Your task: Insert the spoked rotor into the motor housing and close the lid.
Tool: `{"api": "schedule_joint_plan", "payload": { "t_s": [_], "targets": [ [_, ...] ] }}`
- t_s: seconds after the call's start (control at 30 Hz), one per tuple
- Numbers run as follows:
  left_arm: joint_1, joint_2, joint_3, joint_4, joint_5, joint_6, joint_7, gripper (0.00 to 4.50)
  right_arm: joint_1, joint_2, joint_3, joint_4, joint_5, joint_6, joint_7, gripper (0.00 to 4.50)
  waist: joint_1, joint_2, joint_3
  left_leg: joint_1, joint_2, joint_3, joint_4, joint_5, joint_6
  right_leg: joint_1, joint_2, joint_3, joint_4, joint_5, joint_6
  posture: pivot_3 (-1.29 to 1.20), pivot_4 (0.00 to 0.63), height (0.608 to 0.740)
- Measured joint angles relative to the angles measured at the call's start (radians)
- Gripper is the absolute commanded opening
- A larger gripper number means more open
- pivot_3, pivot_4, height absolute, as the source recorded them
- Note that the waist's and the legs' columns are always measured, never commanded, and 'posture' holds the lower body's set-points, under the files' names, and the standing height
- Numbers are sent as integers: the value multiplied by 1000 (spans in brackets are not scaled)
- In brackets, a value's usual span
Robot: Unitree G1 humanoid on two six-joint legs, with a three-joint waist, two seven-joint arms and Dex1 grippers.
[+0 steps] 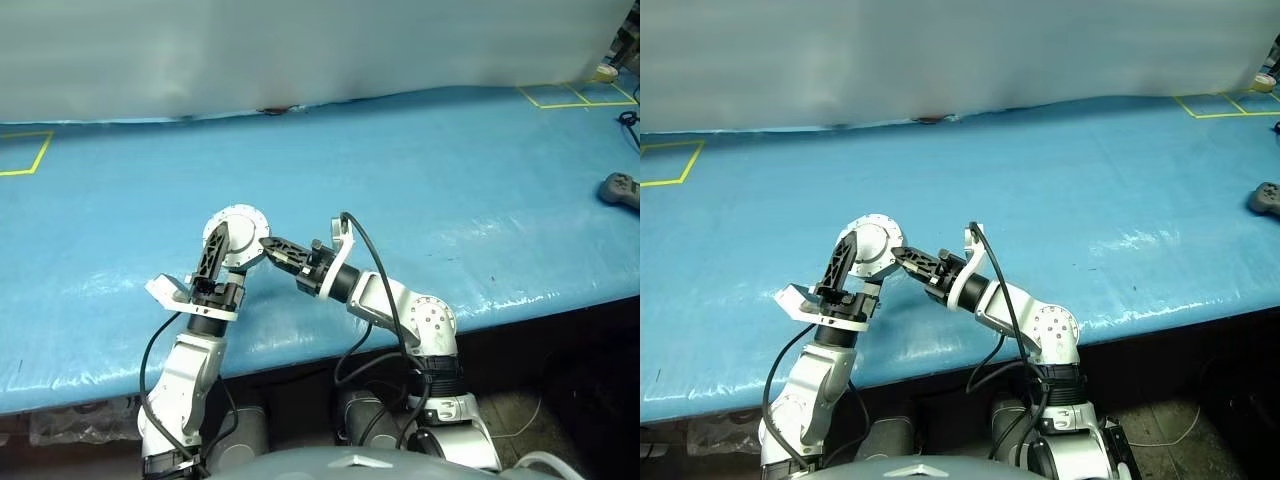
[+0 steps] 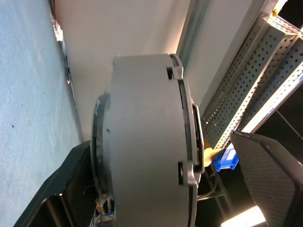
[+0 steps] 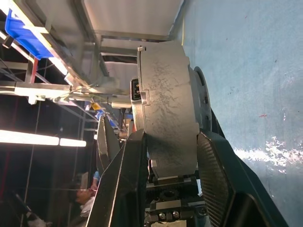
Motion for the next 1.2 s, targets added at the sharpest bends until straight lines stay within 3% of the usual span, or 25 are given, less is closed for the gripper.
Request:
{"api": "schedule_joint_plan", "payload": {
  "t_s": [0.13, 0.37, 0.97, 1.0, 1.2],
  "targets": [
    [-3, 0, -2, 0, 1, -20, 26, 4500, 49, -14, 46, -20, 31, -21, -1, 1183, -5, 0, 0, 0, 0, 0, 0, 0, 0, -1, 0, 1, 0, 0, 0, 0, 150, 740],
    [-3, -1, -3, 0, 19, -55, 62, 2429, 66, -16, 96, -33, 57, -65, -3, 1183, -2, -1, 1, 0, 0, 0, 1, 0, 0, 0, 0, 0, 0, 0, -1, 0, 150, 740],
    [-3, -1, -2, 11, 20, -68, 58, 2445, 62, -18, 131, -42, -17, -111, 34, 1183, 0, -1, 1, 0, 0, -1, 1, 0, 0, 0, 0, 0, 0, 0, -1, 0, 150, 740],
    [-4, -1, -3, 16, 21, -71, 56, 2445, 62, -18, 133, -41, -27, -111, 36, 1919, 0, -1, 1, 0, 0, -1, 1, 0, 0, 0, 0, 0, 0, 0, -1, 0, 150, 740],
    [-7, -1, -2, 24, 41, -81, 55, 2445, 62, -18, 132, -41, -55, -111, 37, 3823, 0, -1, 1, 0, 0, -1, 1, 0, 0, 0, 0, 0, 0, 0, -1, 0, 150, 740]
  ]
}}
